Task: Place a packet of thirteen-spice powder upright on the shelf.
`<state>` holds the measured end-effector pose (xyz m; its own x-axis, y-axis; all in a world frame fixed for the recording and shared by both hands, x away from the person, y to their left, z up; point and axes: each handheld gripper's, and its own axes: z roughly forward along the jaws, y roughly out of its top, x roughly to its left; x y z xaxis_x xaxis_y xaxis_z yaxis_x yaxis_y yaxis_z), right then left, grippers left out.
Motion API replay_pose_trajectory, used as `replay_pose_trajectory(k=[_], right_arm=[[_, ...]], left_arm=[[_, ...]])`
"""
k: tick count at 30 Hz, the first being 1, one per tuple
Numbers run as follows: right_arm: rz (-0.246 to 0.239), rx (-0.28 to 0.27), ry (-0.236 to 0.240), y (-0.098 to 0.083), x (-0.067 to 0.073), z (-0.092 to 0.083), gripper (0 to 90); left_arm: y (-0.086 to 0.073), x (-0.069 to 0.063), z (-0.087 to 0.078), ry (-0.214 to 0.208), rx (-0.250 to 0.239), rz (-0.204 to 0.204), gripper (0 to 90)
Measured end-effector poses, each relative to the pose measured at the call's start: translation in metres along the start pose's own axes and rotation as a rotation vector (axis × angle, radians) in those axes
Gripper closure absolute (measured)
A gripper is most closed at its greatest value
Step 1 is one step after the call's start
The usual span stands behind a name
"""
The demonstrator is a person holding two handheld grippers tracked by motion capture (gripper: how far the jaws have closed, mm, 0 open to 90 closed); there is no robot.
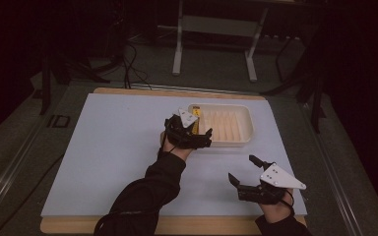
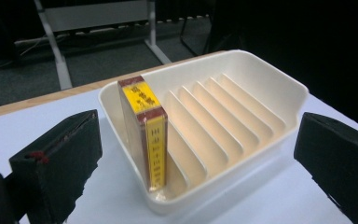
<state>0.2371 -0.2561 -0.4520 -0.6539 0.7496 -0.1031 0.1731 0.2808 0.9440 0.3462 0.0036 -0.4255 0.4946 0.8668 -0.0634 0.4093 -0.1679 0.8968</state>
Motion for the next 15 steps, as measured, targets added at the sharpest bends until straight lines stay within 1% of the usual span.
replay_pose_trajectory(k=[1,2,3,5,6,7,9,11,14,15], right_arm=[[0.003,0.002,0.002,0.000,0.000,0.000,10.9],[0.003,0.002,0.002,0.000,0.000,0.000,10.9],[0.003,0.002,0.003,0.000,0.000,0.000,10.9],[-0.001,0.003,0.004,0.000,0.001,0.001,10.9],[0.000,0.004,0.006,0.000,0.001,0.001,10.9],[0.000,0.004,0.005,0.000,0.001,0.001,10.9],[0.002,0.005,0.004,0.000,0.001,0.001,10.9],[0.003,0.004,0.004,0.000,0.001,0.001,10.9],[0.003,0.006,0.005,0.000,0.000,0.001,10.9],[0.004,0.007,0.005,0.000,0.000,0.001,10.9]], left_arm=[[-0.001,0.000,-0.003,-0.012,-0.001,-0.001,1.8],[-0.001,0.000,-0.003,-0.012,-0.001,-0.001,1.8],[-0.001,-0.001,-0.010,-0.028,-0.003,0.006,1.8],[-0.001,-0.003,-0.018,-0.037,-0.011,0.015,1.8],[-0.001,-0.003,-0.021,-0.050,-0.014,0.019,1.8],[-0.001,-0.004,-0.024,-0.059,-0.013,0.018,1.8],[-0.002,-0.005,-0.031,-0.073,-0.026,0.029,1.8],[-0.003,-0.006,-0.037,-0.090,-0.024,0.035,1.8],[-0.007,-0.007,-0.046,-0.105,-0.030,0.046,1.8],[-0.008,-0.008,-0.049,-0.118,-0.032,0.045,1.7]])
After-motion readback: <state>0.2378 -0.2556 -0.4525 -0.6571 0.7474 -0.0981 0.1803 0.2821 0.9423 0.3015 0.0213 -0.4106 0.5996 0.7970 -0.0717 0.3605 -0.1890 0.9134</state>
